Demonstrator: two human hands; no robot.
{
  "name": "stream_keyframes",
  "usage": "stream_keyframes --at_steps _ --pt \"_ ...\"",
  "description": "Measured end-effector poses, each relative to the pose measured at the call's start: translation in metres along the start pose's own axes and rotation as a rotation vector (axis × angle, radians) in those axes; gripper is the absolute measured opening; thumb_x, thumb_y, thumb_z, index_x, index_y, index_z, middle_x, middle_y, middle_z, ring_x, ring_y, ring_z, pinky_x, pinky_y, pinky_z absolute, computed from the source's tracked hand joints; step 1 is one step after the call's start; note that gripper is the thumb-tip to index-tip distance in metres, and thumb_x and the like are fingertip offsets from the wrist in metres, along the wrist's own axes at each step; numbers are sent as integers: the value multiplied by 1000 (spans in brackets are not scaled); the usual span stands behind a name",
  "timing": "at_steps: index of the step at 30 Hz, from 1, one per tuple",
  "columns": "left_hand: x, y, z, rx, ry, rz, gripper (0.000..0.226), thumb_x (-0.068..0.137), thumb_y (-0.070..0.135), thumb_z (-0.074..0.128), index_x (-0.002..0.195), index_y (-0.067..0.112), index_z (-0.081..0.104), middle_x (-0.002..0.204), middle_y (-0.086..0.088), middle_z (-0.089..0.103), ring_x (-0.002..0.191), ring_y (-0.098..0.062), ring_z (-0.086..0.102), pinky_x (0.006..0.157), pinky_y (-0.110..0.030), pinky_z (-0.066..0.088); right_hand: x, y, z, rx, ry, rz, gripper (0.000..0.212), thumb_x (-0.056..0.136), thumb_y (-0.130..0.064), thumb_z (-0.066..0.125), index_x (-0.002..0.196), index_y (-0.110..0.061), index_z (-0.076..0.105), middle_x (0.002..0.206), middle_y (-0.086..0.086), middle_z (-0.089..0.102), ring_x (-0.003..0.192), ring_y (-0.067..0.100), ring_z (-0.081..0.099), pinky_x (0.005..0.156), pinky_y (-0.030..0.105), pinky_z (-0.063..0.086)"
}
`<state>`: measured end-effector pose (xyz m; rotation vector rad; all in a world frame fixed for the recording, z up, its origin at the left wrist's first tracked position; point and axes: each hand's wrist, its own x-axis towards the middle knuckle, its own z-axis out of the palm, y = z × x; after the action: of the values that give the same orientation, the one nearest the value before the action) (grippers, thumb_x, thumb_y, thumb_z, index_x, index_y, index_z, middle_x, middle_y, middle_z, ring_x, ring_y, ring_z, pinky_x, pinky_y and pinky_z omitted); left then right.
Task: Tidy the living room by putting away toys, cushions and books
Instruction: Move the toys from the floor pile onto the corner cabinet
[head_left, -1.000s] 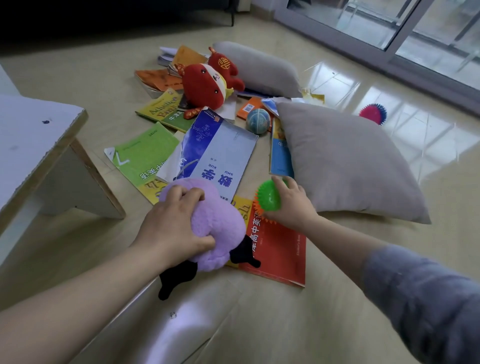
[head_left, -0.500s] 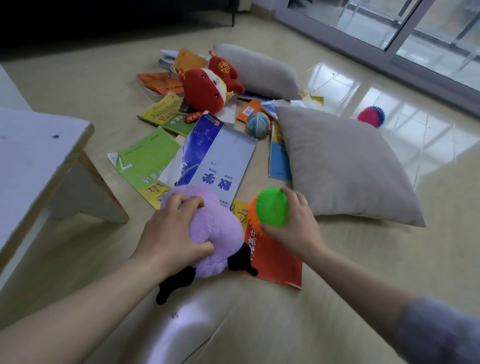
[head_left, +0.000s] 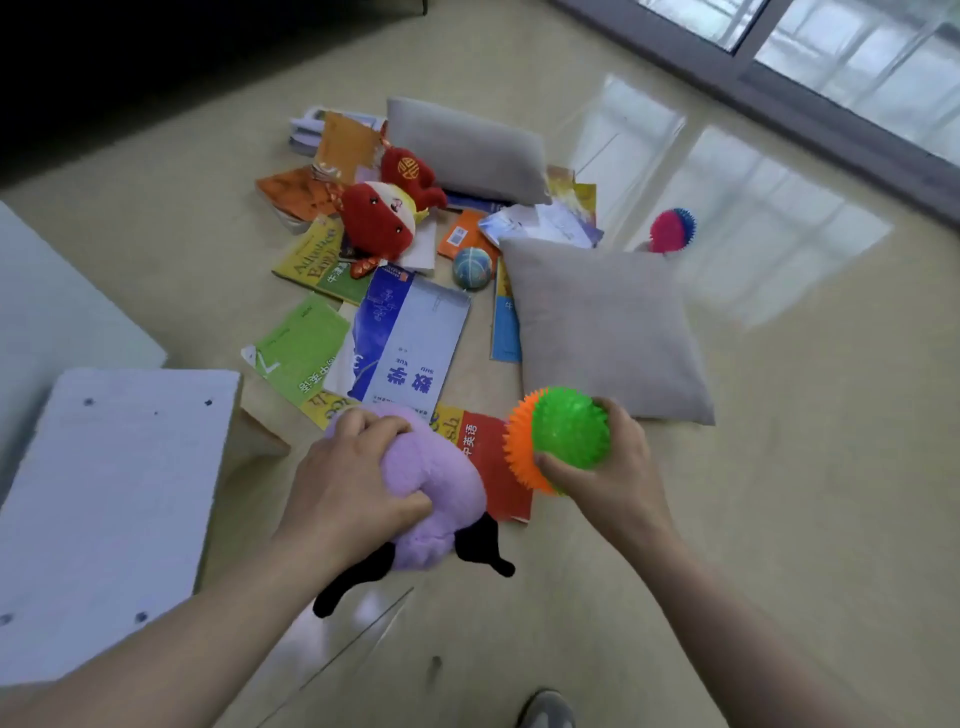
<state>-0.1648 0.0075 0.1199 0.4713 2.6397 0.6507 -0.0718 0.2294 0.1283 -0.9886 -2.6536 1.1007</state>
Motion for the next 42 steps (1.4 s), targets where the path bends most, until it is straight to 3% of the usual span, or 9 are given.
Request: stream_keyframes --at_steps 7,12,15,20,23,27,32,36,42 --pt "-87 113 -130 -132 -70 -23 84 42 56 47 122 32 51 125 5 42 110 -21 54 95 -36 46 -80 -109 -150 55 113 89 82 64 -31 84 135 -18 45 124 3 50 116 19 49 86 18 32" --pt "-153 196 -238 -118 -112 5 75 49 51 54 123 36 48 122 11 44 104 -16 55 86 -30 46 -128 -207 -265 128 170 90 83 64 -30 84 136 -18 44 126 1 50 120 17 46 92 19 33" --pt "-181 240 -305 -118 -67 41 72 51 48 56 122 38 48 116 13 44 96 -13 53 76 -25 41 -156 -261 -335 183 230 92 85 64 -29 84 138 -19 42 131 1 47 123 17 43 93 20 33" --pt "-222 312 -394 -212 33 127 68 58 42 68 123 35 50 124 9 46 99 -16 56 79 -28 45 -201 -326 -433 286 339 56 83 67 -26 83 138 -23 40 124 -8 43 104 -3 37 82 9 27" --pt "-244 356 -435 -281 113 216 69 53 44 64 120 35 52 124 9 47 94 -12 50 75 -26 40 -227 -354 -487 335 443 58 83 67 -25 83 138 -25 40 118 -12 40 104 -1 38 83 11 28" --pt "-264 410 -460 -359 179 318 71 48 45 59 118 37 52 117 12 47 101 -11 51 78 -25 38 -244 -353 -540 371 550 46 86 65 -28 85 138 -27 41 128 -6 47 117 12 47 90 22 34" --pt "-266 480 -471 -480 228 406 63 58 36 69 118 36 54 117 11 50 94 -7 48 80 -24 35 -240 -338 -605 417 694 45 85 67 -32 85 139 -27 40 133 -3 49 120 15 48 94 26 38" --pt "-263 556 -456 -571 247 479 59 66 21 73 121 31 54 117 7 49 90 -5 46 80 -24 35 -237 -299 -673 438 801 35 84 66 -35 85 137 -31 40 132 -5 51 120 16 50 100 34 42" --pt "-262 655 -416 -673 256 521 58 65 29 72 120 33 55 118 10 49 87 -4 49 75 -22 35 -230 -234 -755 430 913 27 82 64 -37 85 134 -35 42 128 -7 54 116 16 53 96 35 44"
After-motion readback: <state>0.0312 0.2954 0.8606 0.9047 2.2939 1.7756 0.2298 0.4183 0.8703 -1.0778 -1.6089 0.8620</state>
